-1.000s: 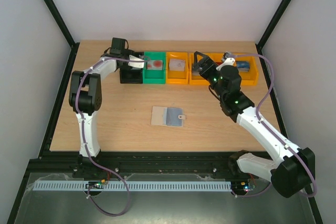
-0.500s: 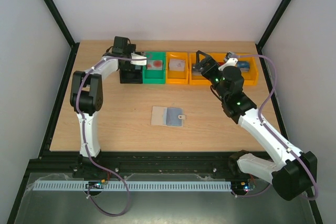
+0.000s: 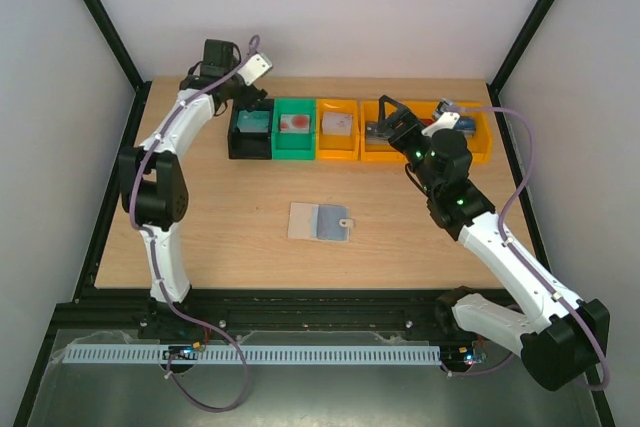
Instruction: Take the credit cards out of the card holder
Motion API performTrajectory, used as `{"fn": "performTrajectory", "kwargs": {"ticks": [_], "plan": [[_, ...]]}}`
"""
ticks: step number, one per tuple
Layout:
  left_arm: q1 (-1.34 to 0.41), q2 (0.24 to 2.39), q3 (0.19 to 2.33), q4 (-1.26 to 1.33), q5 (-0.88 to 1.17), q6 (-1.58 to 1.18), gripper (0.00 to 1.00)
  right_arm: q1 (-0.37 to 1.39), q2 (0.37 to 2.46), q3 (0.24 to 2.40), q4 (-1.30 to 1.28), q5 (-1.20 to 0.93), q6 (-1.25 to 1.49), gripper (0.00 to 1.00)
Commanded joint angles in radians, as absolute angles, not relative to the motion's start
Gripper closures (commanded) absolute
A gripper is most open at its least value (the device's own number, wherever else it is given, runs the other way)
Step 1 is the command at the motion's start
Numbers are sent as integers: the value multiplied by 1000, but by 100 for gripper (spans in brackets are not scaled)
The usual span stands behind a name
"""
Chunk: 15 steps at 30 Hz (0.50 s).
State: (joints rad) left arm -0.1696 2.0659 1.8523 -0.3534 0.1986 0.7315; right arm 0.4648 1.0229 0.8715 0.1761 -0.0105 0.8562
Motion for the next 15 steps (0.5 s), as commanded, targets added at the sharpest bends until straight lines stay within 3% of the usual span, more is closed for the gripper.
{"fn": "performTrajectory", "kwargs": {"ticks": [1, 3, 6, 11, 15], "plan": [[-182, 2057, 1807, -501, 90, 397, 12, 460, 1009, 858, 182, 10, 849, 1], [-196, 2077, 1785, -513, 36, 352, 16, 460, 1011, 854, 187, 7, 855, 1], [-220, 2124, 1790, -545, -23, 334, 28, 460, 1009, 846, 195, 0, 865, 1], [-229, 2176, 1799, -550, -113, 309, 58, 460, 989, 835, 187, 16, 865, 1], [-235, 2198, 1794, -561, -79, 306, 73, 459, 982, 826, 190, 24, 864, 1]]}}
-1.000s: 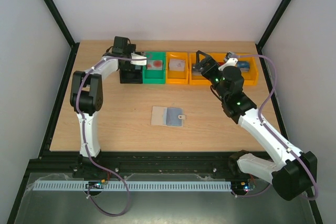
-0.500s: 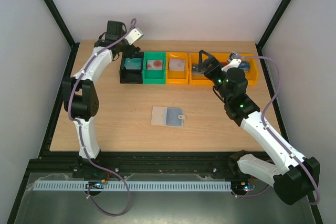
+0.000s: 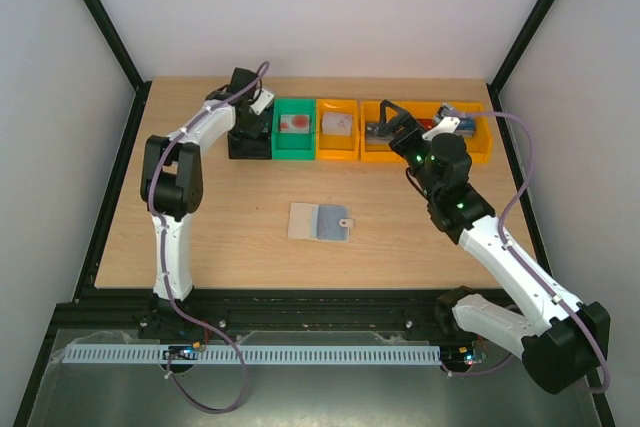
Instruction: Take the credit cards out of the card holder
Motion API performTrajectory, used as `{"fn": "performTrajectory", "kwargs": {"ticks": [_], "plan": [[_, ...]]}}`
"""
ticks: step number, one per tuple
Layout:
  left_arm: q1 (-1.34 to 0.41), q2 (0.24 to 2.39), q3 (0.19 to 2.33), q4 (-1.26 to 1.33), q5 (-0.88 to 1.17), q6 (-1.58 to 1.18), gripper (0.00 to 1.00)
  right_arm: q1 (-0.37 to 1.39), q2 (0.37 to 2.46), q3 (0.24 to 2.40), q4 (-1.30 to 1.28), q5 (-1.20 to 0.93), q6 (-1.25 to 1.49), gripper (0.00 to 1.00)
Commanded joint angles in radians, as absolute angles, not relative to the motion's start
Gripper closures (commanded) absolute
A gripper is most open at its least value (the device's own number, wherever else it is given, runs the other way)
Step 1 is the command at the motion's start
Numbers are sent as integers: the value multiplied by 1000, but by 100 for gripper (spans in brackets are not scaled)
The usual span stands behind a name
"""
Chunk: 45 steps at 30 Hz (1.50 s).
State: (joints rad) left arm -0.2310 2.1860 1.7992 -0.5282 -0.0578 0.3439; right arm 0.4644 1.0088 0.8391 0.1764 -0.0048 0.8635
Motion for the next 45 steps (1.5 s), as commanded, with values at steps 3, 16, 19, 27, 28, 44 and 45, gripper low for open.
{"fn": "performTrajectory", "kwargs": {"ticks": [3, 16, 19, 27, 28, 44, 45], "plan": [[-244, 2219, 1796, -576, -60, 299, 75, 460, 986, 826, 194, 20, 866, 1], [-236, 2355, 1906, -551, -92, 267, 78, 459, 974, 824, 187, 40, 856, 1], [-236, 2356, 1908, -505, -84, 256, 78, 459, 974, 825, 186, 37, 856, 1], [-235, 2374, 1941, -481, -40, 220, 78, 457, 974, 826, 182, 37, 856, 1], [-234, 2375, 1944, -482, -39, 214, 78, 458, 974, 827, 179, 36, 856, 1], [-203, 2082, 1721, -468, 139, 170, 67, 484, 1211, 873, -55, -207, 770, 8], [-203, 2048, 1680, -459, 135, 165, 63, 499, 1245, 883, -87, -205, 749, 11]]}}
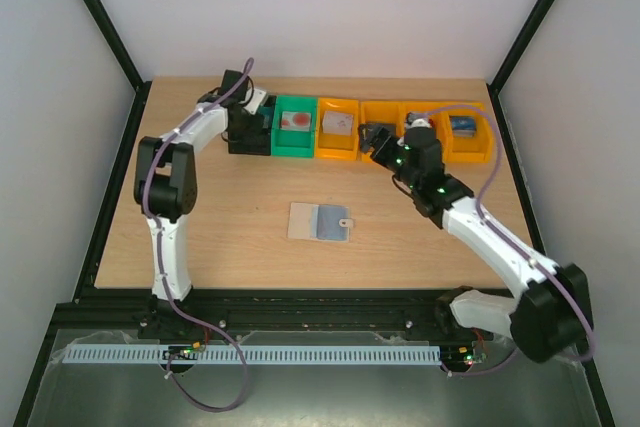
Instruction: Take the credit cards out of the card holder
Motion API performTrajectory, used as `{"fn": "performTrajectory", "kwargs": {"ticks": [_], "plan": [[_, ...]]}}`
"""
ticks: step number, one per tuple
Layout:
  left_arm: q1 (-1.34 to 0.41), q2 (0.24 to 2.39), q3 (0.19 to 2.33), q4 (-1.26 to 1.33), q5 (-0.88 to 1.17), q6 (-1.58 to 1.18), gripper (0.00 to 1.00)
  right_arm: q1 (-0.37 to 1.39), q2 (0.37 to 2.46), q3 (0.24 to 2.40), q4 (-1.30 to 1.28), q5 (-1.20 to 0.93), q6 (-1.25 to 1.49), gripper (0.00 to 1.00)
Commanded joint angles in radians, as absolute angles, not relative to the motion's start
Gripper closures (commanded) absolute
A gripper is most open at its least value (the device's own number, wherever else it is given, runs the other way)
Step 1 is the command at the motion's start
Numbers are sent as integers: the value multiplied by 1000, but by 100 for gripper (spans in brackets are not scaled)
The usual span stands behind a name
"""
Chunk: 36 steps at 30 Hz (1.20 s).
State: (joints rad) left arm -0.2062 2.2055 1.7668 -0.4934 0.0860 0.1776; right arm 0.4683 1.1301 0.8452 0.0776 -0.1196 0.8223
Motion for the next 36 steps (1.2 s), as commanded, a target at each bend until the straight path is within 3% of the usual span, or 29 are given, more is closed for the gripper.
{"fn": "performTrajectory", "kwargs": {"ticks": [1, 7, 15, 18, 24, 36], "plan": [[-202, 2011, 1660, -452, 128, 158, 60, 516, 1279, 893, -121, -193, 731, 12], [-200, 1737, 1409, -412, 104, 104, 35, 641, 1428, 891, -213, -151, 671, 22], [-232, 1476, 1085, -398, 339, -57, 19, 670, 1513, 807, -167, -211, 672, 41], [-262, 1447, 934, -307, 451, -180, 13, 670, 1533, 796, -160, -213, 670, 43], [-306, 1476, 784, -165, 573, -322, 10, 672, 1580, 759, -140, -238, 676, 44], [-375, 1588, 595, 137, 747, -563, 4, 689, 1662, 756, -58, -310, 681, 61]]}}
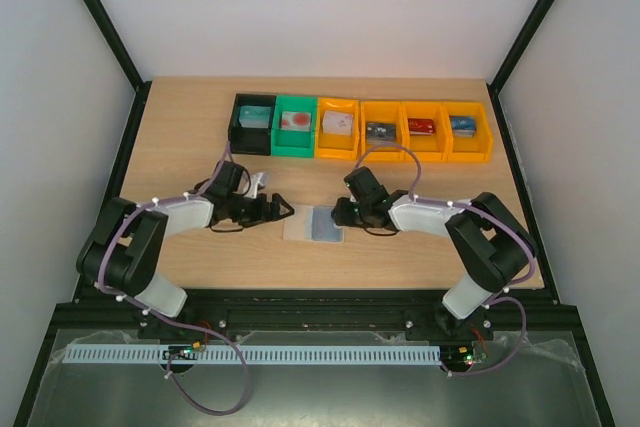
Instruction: Take the credit cards out of the card holder
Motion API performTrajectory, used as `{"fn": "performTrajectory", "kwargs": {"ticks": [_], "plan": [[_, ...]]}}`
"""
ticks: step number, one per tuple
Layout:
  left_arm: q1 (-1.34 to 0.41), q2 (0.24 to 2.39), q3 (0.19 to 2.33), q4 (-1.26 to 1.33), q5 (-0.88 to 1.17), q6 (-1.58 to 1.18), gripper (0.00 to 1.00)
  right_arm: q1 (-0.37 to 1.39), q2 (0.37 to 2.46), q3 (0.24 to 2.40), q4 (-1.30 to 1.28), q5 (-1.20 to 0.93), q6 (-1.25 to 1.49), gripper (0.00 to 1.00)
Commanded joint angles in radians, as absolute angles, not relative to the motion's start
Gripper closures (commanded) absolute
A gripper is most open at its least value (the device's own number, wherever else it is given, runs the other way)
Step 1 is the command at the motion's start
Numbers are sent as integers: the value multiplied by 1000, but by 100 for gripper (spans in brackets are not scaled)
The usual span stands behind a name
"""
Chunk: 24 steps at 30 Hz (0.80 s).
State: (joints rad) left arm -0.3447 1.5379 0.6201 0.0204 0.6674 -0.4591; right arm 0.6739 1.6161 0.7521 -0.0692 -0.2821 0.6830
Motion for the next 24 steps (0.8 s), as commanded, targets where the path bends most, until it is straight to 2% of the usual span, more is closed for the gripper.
{"fn": "performTrajectory", "kwargs": {"ticks": [1, 9, 14, 16, 17, 18, 19, 20, 22, 24], "plan": [[-386, 1597, 596, 146, 754, -573, 4, 691, 1668, 761, -60, -316, 679, 62], [-407, 1626, 618, 147, 777, -586, 4, 707, 1689, 782, 8, -420, 673, 71], [-458, 1647, 648, 166, 831, -592, 13, 727, 1690, 796, 44, -468, 680, 75], [-488, 1661, 665, 169, 849, -592, 20, 732, 1680, 797, 47, -474, 680, 75], [-498, 1667, 673, 167, 852, -589, 26, 734, 1675, 797, 46, -474, 682, 75], [-503, 1673, 680, 160, 852, -584, 37, 734, 1670, 796, 46, -474, 681, 75], [-506, 1676, 686, 152, 851, -578, 52, 735, 1662, 794, 43, -472, 678, 75], [-505, 1676, 694, 145, 851, -568, 71, 735, 1654, 791, 41, -472, 672, 75], [-504, 1663, 705, 113, 842, -536, 95, 732, 1627, 781, 45, -473, 663, 75], [-501, 1643, 724, 70, 811, -475, 98, 725, 1586, 772, 45, -470, 646, 73]]}}
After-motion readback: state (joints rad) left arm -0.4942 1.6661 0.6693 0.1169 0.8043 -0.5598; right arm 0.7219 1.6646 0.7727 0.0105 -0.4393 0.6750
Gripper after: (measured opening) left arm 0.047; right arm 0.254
